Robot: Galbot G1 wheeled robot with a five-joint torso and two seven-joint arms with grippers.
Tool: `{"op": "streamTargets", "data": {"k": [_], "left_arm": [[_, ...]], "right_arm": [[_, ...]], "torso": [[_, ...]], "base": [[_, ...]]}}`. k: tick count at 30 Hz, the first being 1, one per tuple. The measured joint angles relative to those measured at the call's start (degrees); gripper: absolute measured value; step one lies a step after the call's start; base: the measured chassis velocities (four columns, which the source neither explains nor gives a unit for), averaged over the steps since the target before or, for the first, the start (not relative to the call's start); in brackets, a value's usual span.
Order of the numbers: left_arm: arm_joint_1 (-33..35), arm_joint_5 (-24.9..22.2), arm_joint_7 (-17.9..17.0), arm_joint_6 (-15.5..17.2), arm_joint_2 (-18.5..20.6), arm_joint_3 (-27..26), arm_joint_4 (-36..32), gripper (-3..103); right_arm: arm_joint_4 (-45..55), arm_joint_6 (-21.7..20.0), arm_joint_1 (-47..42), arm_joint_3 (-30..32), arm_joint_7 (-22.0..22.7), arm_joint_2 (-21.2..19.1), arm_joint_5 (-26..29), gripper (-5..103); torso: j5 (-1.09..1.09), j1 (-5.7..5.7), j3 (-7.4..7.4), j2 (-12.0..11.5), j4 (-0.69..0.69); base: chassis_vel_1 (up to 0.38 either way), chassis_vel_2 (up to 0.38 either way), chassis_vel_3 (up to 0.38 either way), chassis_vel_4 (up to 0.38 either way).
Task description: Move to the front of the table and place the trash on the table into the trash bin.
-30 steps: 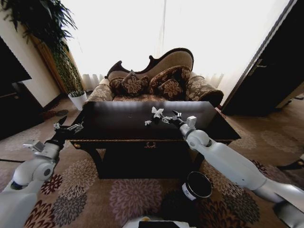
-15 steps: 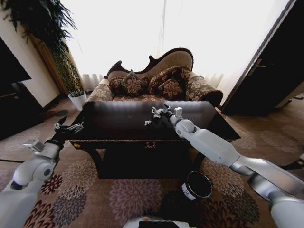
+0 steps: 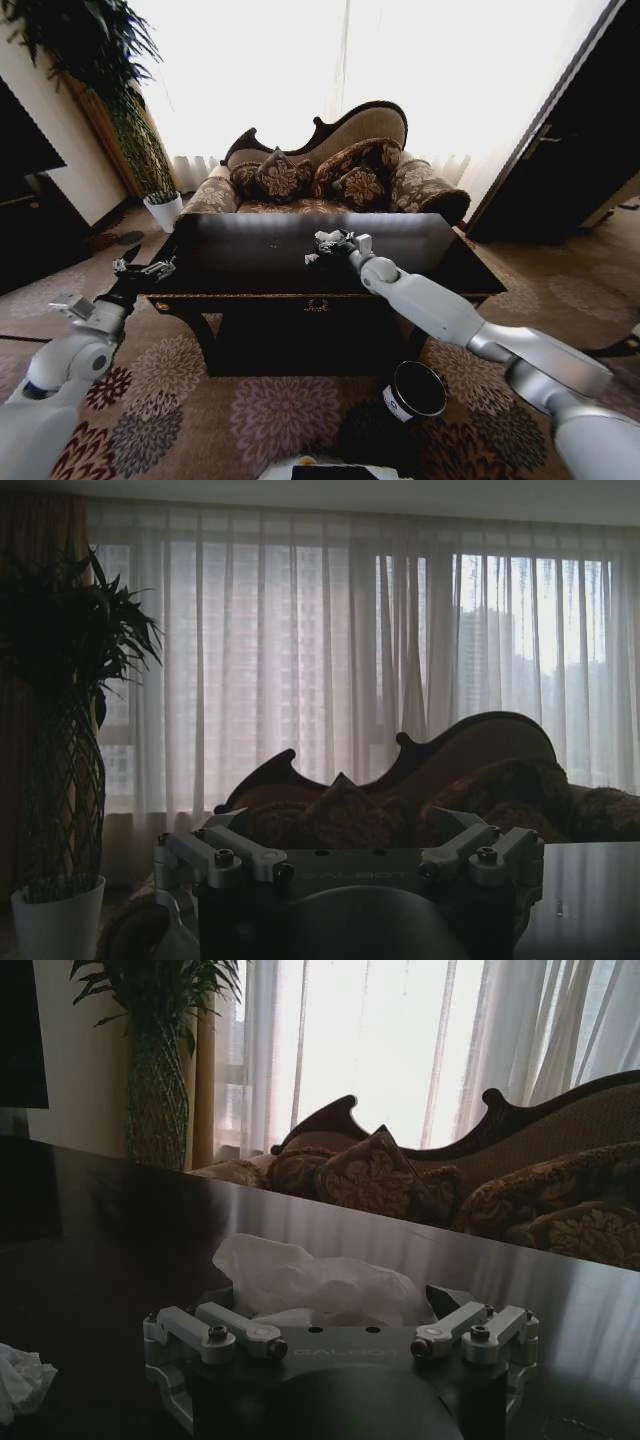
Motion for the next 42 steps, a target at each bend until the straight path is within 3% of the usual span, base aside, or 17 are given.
{"op": "streamTargets", "data": {"k": [5,7,9,13,15,19,21,24,26,31,34,42], "left_arm": [[0.0,0.0,0.0,0.0,0.0,0.0,0.0,100],[0.0,0.0,0.0,0.0,0.0,0.0,0.0,100],[0.0,0.0,0.0,0.0,0.0,0.0,0.0,100],[0.0,0.0,0.0,0.0,0.0,0.0,0.0,100],[0.0,0.0,0.0,0.0,0.0,0.0,0.0,100],[0.0,0.0,0.0,0.0,0.0,0.0,0.0,100],[0.0,0.0,0.0,0.0,0.0,0.0,0.0,100],[0.0,0.0,0.0,0.0,0.0,0.0,0.0,100],[0.0,0.0,0.0,0.0,0.0,0.0,0.0,100],[0.0,0.0,0.0,0.0,0.0,0.0,0.0,100],[0.0,0.0,0.0,0.0,0.0,0.0,0.0,100],[0.0,0.0,0.0,0.0,0.0,0.0,0.0,100]], "right_arm": [[-1.1,0.2,0.6,-1.1,-0.6,-0.3,0.7,103],[-1.2,0.5,0.7,-1.3,-0.8,-0.4,0.9,94],[-1.1,0.6,0.7,-1.4,-0.9,-0.5,0.9,94],[-0.9,0.8,0.7,-1.4,-0.9,-0.5,0.9,73],[-0.9,0.8,0.7,-1.4,-0.9,-0.5,0.9,73],[-0.7,0.9,0.5,-1.2,-0.9,-0.5,0.8,51],[-0.6,0.9,0.5,-1.1,-0.9,-0.5,0.8,51],[-0.1,0.9,0.1,-0.6,-0.8,-0.7,0.8,35],[0.0,0.9,0.1,-0.6,-0.8,-0.7,0.8,35],[1.4,0.8,-0.8,-0.1,-0.3,-0.7,0.6,8],[1.9,0.8,-0.9,0.0,-0.2,-0.8,0.6,2],[4.5,0.5,-1.6,1.7,0.5,-1.7,0.6,2]], "torso": [[0.00,0.00,0.00,0.0,0.00],[0.00,0.00,-0.01,0.0,0.00],[0.00,-0.01,-0.01,0.0,0.00],[0.00,-0.01,-0.01,0.0,0.00],[0.00,0.00,-0.01,0.0,0.00],[0.00,0.00,0.00,0.0,0.00],[0.01,0.00,0.00,0.0,0.00],[0.01,0.00,0.00,0.0,0.00],[0.01,0.00,0.00,0.0,0.00],[0.00,0.00,0.00,0.0,0.00],[0.00,0.00,0.00,0.0,0.00],[0.00,0.00,0.00,0.0,0.01]], "base": [[0.000,0.000,0.000,0.000],[0.000,0.000,0.000,0.000],[0.000,0.000,0.000,0.000],[0.000,0.000,0.000,0.000],[0.000,0.000,0.000,0.000],[0.000,0.000,0.000,0.000],[0.000,0.000,0.000,0.000],[0.000,0.000,0.000,0.000],[0.000,0.000,0.000,0.000],[0.000,0.000,0.000,0.000],[0.000,0.000,0.000,0.000],[0.000,0.000,0.000,0.000]]}}
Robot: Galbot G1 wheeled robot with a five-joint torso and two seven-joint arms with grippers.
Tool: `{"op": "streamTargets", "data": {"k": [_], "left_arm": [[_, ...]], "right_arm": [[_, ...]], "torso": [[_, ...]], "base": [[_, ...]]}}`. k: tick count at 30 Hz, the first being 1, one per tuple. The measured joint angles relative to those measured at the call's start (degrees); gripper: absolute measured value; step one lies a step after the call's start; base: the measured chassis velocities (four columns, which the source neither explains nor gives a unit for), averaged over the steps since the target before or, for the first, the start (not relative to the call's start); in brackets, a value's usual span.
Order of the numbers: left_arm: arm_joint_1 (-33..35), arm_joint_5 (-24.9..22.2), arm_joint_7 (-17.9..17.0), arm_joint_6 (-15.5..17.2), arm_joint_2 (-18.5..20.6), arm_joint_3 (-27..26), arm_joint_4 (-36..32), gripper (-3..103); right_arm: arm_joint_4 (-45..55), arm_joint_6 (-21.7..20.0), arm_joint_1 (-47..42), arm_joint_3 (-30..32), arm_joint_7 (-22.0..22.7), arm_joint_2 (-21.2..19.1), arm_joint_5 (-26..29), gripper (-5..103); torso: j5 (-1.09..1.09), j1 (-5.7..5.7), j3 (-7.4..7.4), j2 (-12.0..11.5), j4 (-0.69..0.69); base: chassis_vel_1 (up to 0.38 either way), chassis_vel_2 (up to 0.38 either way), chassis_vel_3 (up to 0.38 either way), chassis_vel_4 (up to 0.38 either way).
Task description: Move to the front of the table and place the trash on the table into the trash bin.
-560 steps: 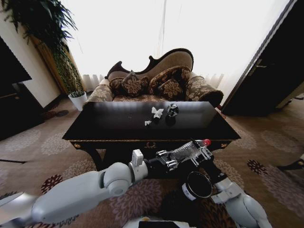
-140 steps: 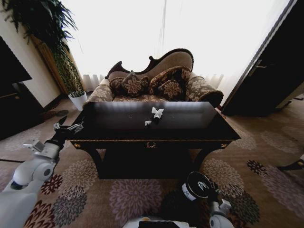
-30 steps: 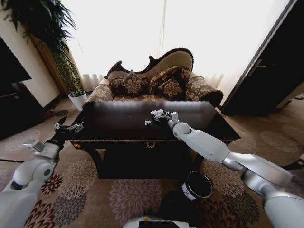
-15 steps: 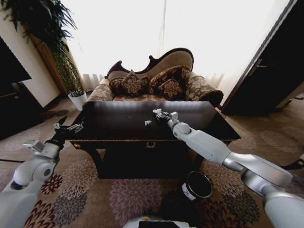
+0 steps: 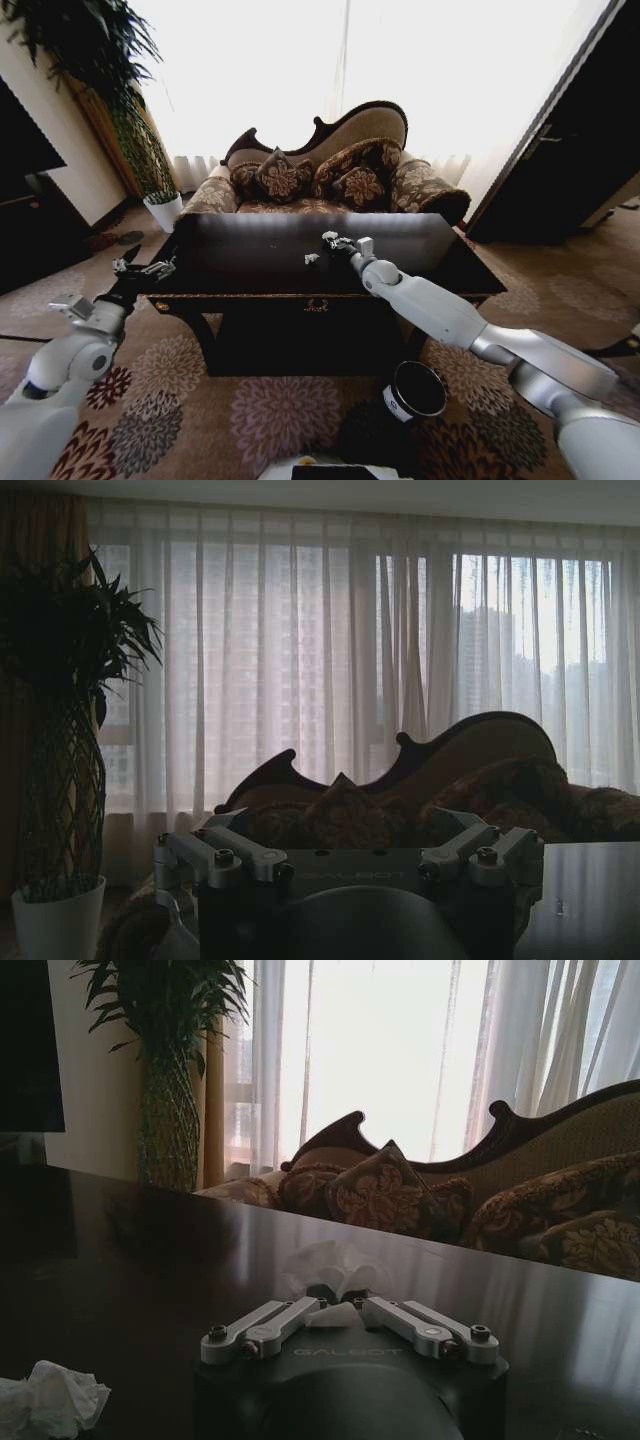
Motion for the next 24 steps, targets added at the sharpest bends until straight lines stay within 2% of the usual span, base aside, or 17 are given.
{"op": "streamTargets", "data": {"k": [6,12,13,15,16,21,22,24], "left_arm": [[0.0,0.0,0.0,0.0,0.0,0.0,0.0,100],[0.0,0.0,0.0,0.0,0.0,0.0,0.0,100],[0.0,0.0,0.0,0.0,0.0,0.0,0.0,100],[0.0,0.0,0.0,0.0,0.0,0.0,0.0,100],[0.0,0.0,0.0,0.0,0.0,0.0,0.0,100],[0.0,0.0,0.0,0.0,0.0,0.0,0.0,100],[0.0,0.0,0.0,0.0,0.0,0.0,0.0,100],[0.0,0.0,0.0,0.0,0.0,0.0,0.0,100]], "right_arm": [[4.6,-0.9,-3.5,5.7,1.4,-2.3,0.2,2],[14.6,-2.5,-15.5,16.7,3.6,-5.5,-0.4,2],[14.6,-2.5,-15.5,16.7,3.6,-5.5,-0.4,2],[19.4,-2.7,-21.7,23.1,3.7,-7.5,-1.0,2],[19.4,-2.7,-21.7,23.1,3.7,-7.5,-1.0,2],[25.8,-2.5,-31.8,35.7,3.6,-10.0,-2.5,2],[25.8,-2.5,-31.8,35.7,3.6,-10.0,-2.5,2],[27.6,-2.4,-36.4,40.3,3.7,-10.8,-2.6,2]], "torso": [[0.00,0.00,0.00,0.0,0.00],[0.03,-0.01,0.00,0.0,-0.02],[0.03,-0.01,0.00,0.0,-0.02],[0.01,-0.01,-0.01,0.0,-0.01],[0.01,-0.01,-0.01,0.0,-0.01],[0.01,-0.01,-0.01,0.0,-0.01],[0.01,-0.01,-0.01,0.0,-0.01],[0.00,-0.01,-0.01,0.0,0.00]], "base": [[0.000,0.000,0.000,0.000],[0.000,0.000,0.000,0.000],[0.000,0.000,0.000,0.000],[0.000,0.000,0.000,0.000],[0.000,0.000,0.000,0.000],[0.000,0.000,0.000,0.000],[0.000,0.000,0.000,0.000],[0.000,0.000,0.000,0.000]]}}
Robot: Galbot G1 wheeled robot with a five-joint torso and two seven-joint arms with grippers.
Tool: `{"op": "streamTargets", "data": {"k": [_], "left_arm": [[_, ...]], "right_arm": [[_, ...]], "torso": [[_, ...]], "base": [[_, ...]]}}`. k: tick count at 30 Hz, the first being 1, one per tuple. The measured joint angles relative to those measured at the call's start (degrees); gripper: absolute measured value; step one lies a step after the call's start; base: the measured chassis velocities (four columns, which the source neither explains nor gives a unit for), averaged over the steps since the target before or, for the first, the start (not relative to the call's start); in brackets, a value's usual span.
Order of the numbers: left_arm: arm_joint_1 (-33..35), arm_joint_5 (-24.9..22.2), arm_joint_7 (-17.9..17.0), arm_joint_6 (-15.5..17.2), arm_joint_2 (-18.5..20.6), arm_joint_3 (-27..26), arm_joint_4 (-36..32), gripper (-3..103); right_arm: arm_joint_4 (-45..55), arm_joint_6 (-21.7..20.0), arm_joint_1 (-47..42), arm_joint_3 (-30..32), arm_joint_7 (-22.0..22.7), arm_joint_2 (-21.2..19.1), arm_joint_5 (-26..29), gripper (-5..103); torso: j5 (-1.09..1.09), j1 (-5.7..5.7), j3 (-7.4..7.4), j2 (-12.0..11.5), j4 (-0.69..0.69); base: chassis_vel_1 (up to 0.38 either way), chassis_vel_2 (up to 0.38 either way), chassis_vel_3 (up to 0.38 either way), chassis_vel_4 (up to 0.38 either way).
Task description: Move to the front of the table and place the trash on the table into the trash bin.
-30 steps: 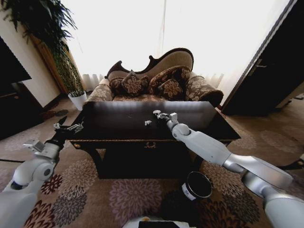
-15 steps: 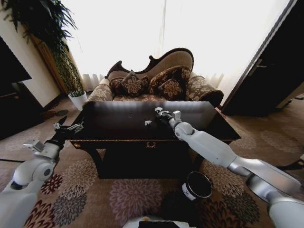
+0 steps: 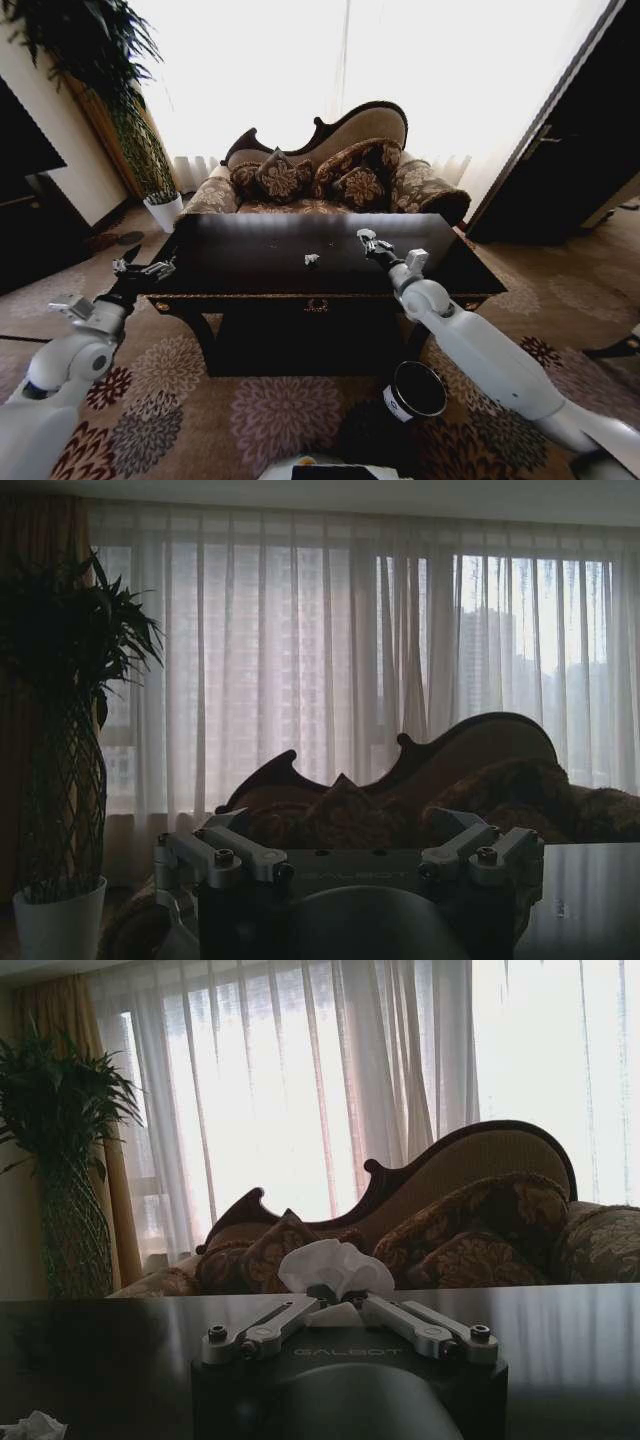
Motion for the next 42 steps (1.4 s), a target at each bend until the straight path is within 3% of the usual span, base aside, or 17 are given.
{"op": "streamTargets", "data": {"k": [5,7,12,16,19,20,23,32,42], "left_arm": [[0.0,0.0,0.0,0.0,0.0,0.0,0.0,100],[0.0,0.0,0.0,0.0,0.0,0.0,0.0,100],[0.0,0.0,0.0,0.0,0.0,0.0,0.0,100],[0.0,0.0,0.0,0.0,0.0,0.0,0.0,100],[0.0,0.0,0.0,0.0,0.0,0.0,0.0,100],[0.0,0.0,0.0,0.0,0.0,0.0,0.0,100],[0.0,0.0,0.0,0.0,0.0,0.0,0.0,100],[0.0,0.0,0.0,0.0,0.0,0.0,0.0,100],[0.0,0.0,0.0,0.0,0.0,0.0,0.0,100]], "right_arm": [[5.0,0.6,-13.5,12.4,-0.3,0.3,-1.9,2],[8.8,1.1,-23.0,19.7,-1.0,3.6,-4.4,2],[12.3,3.2,-35.6,27.9,-2.9,9.0,-9.2,2],[12.6,6.5,-40.8,30.2,-4.7,13.3,-14.9,2],[12.4,8.8,-45.1,31.5,-6.3,20.7,-18.9,2],[12.4,8.8,-45.1,31.5,-6.3,20.7,-18.9,2],[10.7,11.2,-48.4,32.1,-7.9,26.6,-21.1,2],[1.9,14.4,-49.4,31.7,-9.7,31.1,-20.9,2],[-15.7,16.4,-43.3,29.6,-11.2,31.1,-20.9,2]], "torso": [[-0.02,0.00,0.00,0.0,-0.02],[0.02,0.00,0.00,0.0,-0.02],[-0.02,-0.01,-0.01,0.0,-0.03],[0.01,-0.01,0.00,0.0,-0.01],[0.01,0.00,0.01,0.0,-0.02],[0.01,0.00,0.01,0.0,-0.02],[-0.01,-0.01,0.00,0.0,-0.02],[0.00,0.01,0.01,0.0,-0.02],[0.00,0.00,0.01,0.0,-0.01]], "base": [[0.000,0.000,0.000,0.000],[0.000,0.000,0.000,0.000],[0.000,0.000,0.000,0.000],[0.000,0.000,0.000,0.000],[0.000,0.000,0.000,0.000],[0.000,0.000,0.000,0.000],[0.000,0.000,0.000,0.000],[0.000,0.000,0.000,0.000],[0.000,0.000,0.000,0.000]]}}
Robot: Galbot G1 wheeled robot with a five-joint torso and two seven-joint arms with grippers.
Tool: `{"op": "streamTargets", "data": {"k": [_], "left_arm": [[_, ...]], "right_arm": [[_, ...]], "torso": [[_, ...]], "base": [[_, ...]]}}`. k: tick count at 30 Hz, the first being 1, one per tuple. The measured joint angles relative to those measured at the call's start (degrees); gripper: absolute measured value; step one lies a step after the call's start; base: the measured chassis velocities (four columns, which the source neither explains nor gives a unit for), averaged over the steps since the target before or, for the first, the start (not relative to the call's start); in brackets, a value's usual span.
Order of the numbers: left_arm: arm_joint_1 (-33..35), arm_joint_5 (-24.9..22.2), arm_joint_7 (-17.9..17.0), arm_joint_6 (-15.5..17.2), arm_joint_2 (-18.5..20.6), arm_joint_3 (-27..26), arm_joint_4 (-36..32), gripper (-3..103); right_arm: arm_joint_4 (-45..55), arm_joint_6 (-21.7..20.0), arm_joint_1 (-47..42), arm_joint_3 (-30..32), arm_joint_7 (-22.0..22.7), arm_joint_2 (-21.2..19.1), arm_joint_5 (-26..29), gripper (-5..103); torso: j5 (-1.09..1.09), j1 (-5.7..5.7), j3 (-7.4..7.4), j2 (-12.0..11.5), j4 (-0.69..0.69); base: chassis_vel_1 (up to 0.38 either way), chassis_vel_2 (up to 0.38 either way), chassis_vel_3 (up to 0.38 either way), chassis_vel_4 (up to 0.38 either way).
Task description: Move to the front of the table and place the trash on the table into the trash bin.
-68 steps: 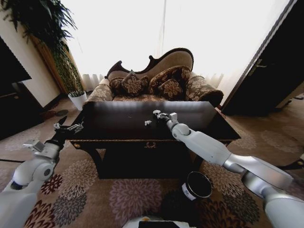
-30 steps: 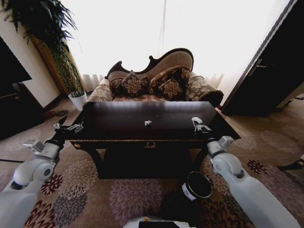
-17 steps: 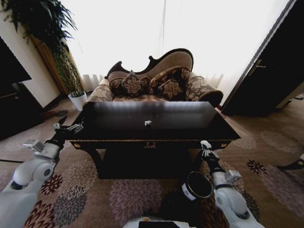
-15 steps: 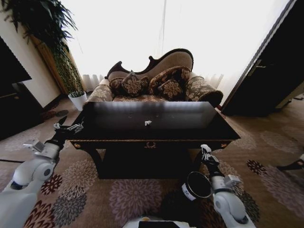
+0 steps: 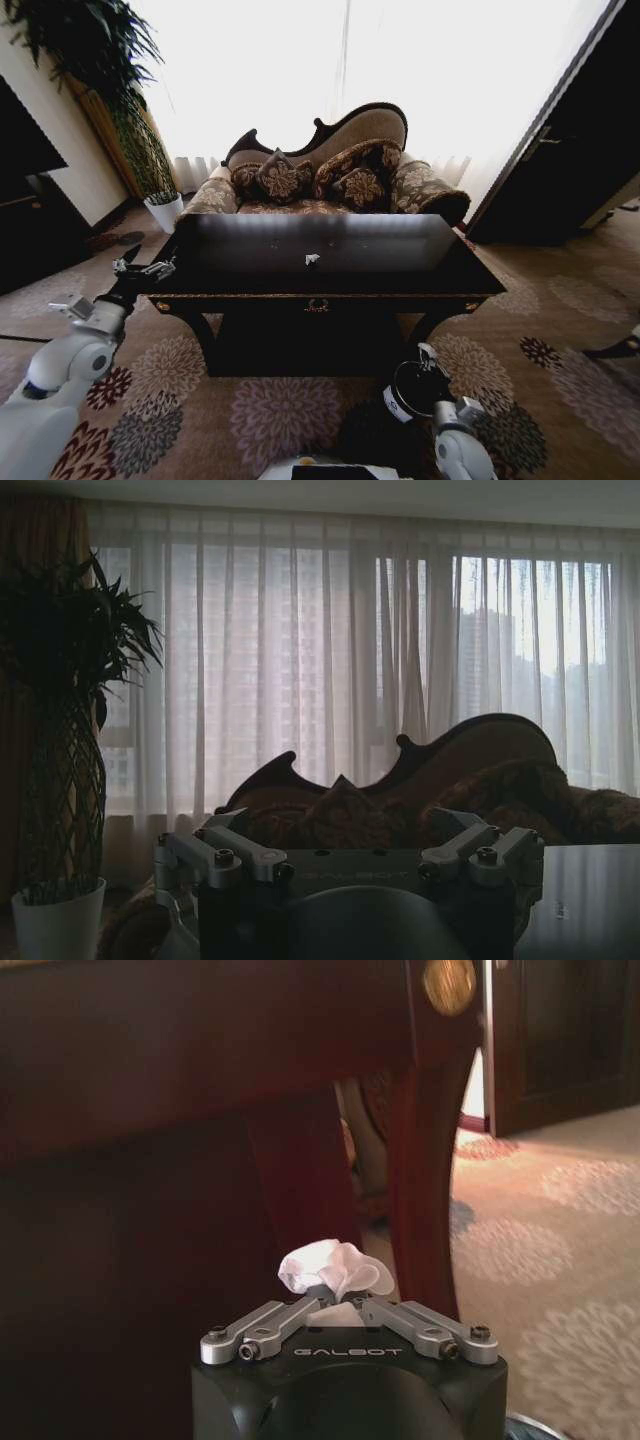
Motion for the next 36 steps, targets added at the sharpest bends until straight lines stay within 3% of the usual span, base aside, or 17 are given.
{"op": "streamTargets", "data": {"k": [4,10,28,36], "left_arm": [[0.0,0.0,0.0,0.0,0.0,0.0,0.0,100],[0.0,0.0,0.0,0.0,0.0,0.0,0.0,100],[0.0,0.0,0.0,0.0,0.0,0.0,0.0,100],[0.0,0.0,0.0,0.0,0.0,0.0,0.0,100]], "right_arm": [[-8.9,0.0,3.9,-0.8,-0.2,-0.6,1.4,2],[-14.0,-1.5,7.4,-1.6,0.0,-1.0,4.6,2],[-43.2,-0.4,25.3,-5.3,0.2,-6.7,3.3,2],[-47.2,-0.3,27.7,-6.4,0.0,-7.3,3.3,2]], "torso": [[0.00,0.00,0.00,0.0,0.00],[-0.01,0.00,0.00,0.0,-0.01],[0.01,0.01,0.01,0.0,-0.01],[-0.01,0.01,0.01,0.0,-0.01]], "base": [[0.000,0.000,0.000,0.000],[0.000,0.000,0.000,0.000],[0.000,0.000,0.000,0.000],[0.000,0.000,0.000,0.000]]}}
